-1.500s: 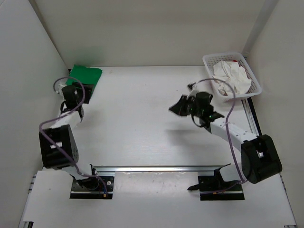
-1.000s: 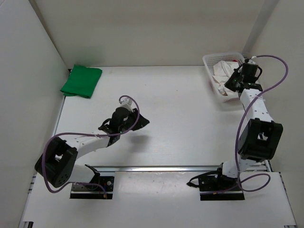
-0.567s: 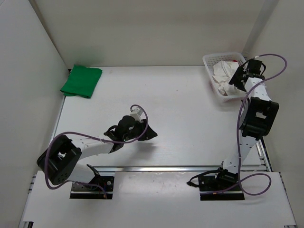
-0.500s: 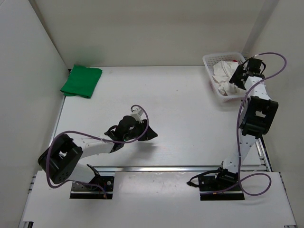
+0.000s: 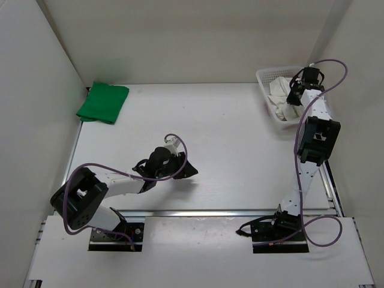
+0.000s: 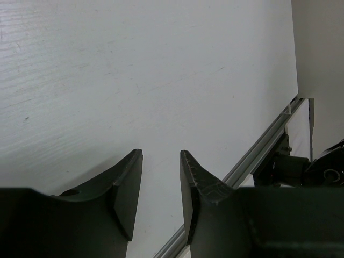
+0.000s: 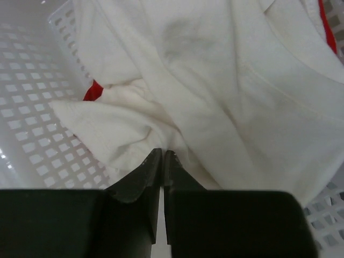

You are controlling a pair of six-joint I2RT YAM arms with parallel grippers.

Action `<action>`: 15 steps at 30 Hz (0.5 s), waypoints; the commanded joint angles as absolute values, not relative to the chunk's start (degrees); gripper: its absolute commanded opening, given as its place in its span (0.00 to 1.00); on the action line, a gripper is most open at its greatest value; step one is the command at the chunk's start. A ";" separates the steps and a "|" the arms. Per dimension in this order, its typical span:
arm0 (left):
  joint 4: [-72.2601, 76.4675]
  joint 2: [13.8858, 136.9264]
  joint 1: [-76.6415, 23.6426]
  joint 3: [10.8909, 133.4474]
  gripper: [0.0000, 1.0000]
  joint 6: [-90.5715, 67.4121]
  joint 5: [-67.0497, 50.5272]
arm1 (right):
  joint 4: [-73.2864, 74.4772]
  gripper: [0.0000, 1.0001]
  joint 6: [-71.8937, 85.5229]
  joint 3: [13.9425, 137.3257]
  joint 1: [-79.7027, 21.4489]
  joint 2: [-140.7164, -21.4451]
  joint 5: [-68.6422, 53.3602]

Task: Fold and stack the t-shirts
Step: Grab crumpled tshirt from bin with the right arm

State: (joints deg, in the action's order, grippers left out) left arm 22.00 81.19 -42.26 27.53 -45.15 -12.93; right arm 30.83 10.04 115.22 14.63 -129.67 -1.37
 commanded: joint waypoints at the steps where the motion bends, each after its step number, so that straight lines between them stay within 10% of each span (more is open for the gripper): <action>1: 22.85 79.37 -41.49 27.59 0.45 -45.44 -13.71 | 31.20 0.00 9.49 117.60 12.92 -120.43 0.00; 15: 18.29 69.79 -31.21 26.02 0.45 -47.99 -14.76 | 29.27 0.00 11.60 118.55 -9.39 -84.74 -13.79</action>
State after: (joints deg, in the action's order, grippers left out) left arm 19.70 72.53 -34.24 27.29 -47.24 -13.58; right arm 32.03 10.66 115.28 -4.89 -87.55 -7.49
